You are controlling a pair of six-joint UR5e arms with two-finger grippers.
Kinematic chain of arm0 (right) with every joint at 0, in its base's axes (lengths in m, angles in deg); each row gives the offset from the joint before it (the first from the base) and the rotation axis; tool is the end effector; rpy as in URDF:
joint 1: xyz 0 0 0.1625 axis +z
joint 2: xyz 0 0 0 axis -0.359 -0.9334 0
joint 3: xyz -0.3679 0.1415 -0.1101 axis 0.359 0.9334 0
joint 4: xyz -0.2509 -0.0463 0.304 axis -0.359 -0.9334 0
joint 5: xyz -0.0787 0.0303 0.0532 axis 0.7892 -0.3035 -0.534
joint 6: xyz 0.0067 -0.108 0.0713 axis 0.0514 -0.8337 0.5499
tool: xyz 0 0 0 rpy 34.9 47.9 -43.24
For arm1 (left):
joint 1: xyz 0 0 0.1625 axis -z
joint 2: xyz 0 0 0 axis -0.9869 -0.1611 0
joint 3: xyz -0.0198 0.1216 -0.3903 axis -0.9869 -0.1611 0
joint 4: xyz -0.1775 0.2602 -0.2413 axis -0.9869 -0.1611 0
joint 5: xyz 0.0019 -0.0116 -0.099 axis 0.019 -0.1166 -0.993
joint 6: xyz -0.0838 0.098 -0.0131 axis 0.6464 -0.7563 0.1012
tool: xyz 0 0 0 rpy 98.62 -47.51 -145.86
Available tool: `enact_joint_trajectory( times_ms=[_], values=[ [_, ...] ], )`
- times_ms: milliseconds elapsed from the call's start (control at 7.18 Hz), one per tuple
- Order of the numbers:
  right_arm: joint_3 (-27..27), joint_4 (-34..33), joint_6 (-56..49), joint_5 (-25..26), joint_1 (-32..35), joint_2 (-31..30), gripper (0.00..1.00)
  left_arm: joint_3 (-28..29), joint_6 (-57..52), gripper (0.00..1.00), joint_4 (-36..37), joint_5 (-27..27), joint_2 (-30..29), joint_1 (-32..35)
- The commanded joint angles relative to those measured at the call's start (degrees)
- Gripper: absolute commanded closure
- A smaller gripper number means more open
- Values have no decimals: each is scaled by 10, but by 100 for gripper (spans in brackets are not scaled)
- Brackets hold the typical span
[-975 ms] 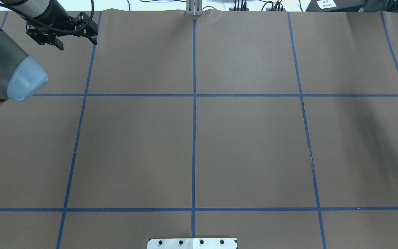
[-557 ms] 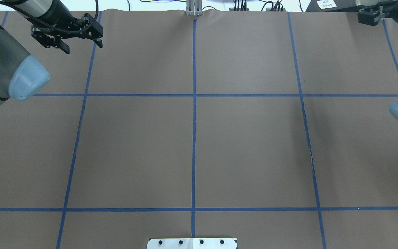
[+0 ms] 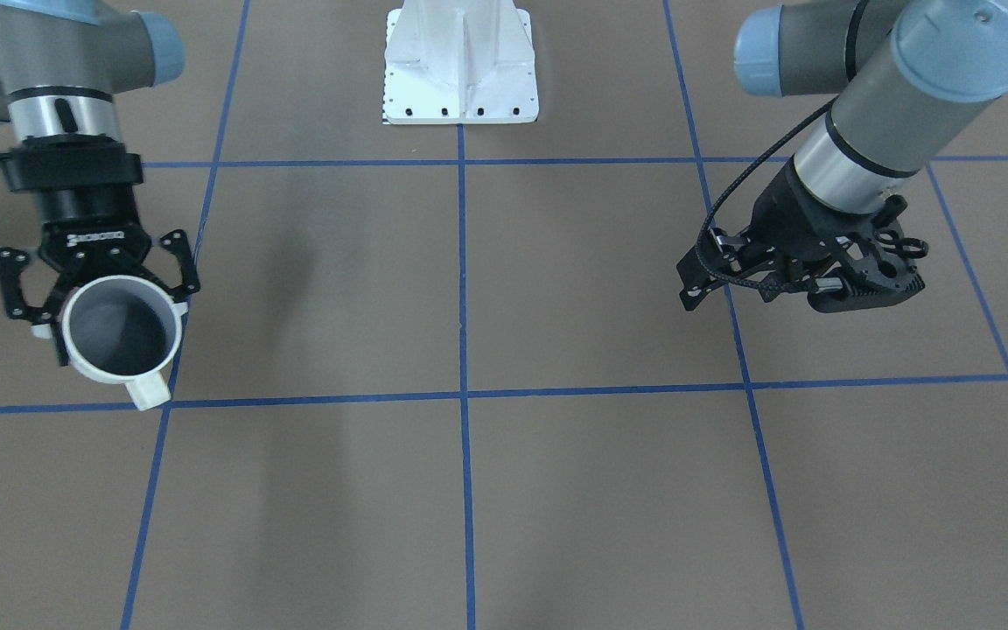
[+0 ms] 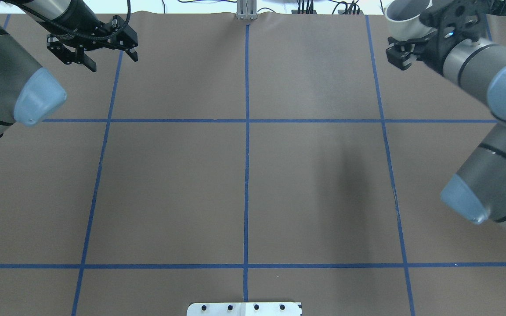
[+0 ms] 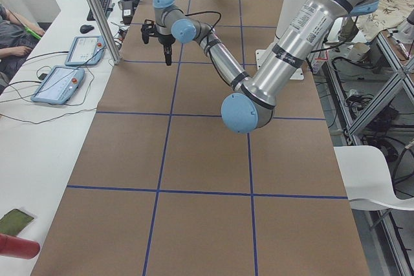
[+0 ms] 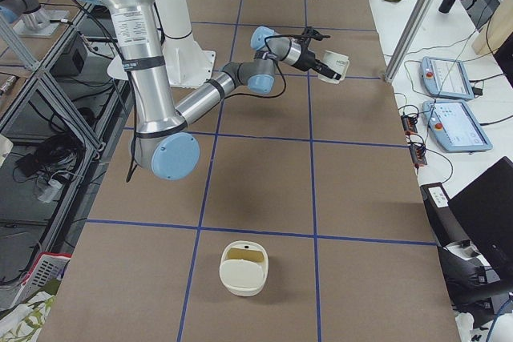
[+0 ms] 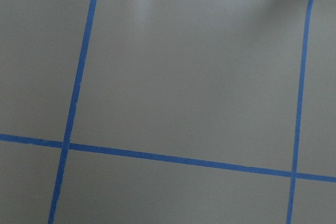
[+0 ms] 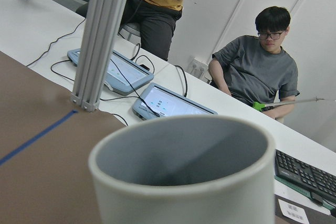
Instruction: Left arm hands cup to right arm to dump lemon
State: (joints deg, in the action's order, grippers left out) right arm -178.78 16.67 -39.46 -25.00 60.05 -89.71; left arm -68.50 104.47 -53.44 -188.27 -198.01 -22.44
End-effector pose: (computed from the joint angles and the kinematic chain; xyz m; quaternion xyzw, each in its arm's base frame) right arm -0.3184 -0.4983 0.2815 0.5598 -0.2390 -0.0347 0.7927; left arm 0.2916 -0.5690 0.2303 0.0160 0.4666 -0.0951 0.8792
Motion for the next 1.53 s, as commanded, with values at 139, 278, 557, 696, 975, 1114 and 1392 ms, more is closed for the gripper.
enact_joint_trajectory(
  times_ms=[139, 278, 557, 696, 975, 1114, 1392],
  values=[
    [6, -43, 28, 138, -123, 81, 90, 38, 54, 0, -7, -90, -48, -1],
    [6, -42, 38, 140, -129, 82, 90, 38, 57, 0, -14, -127, -51, -2],
    [19, -44, 43, 177, -154, 94, 90, 38, 121, 0, -86, -183, -52, -7],
    [30, -47, 43, 199, -169, 107, 90, 39, 176, 0, -148, -183, -53, -30],
    [31, -56, 43, 208, -179, 109, 90, 57, 222, 0, -184, -181, -88, -55],
    [30, -56, 43, 208, -180, 109, 90, 75, 232, 0, -184, -180, -122, -71],
    [31, -55, 43, 208, -181, 108, 90, 132, 233, 0, -237, -175, -153, -75]
  ],
)
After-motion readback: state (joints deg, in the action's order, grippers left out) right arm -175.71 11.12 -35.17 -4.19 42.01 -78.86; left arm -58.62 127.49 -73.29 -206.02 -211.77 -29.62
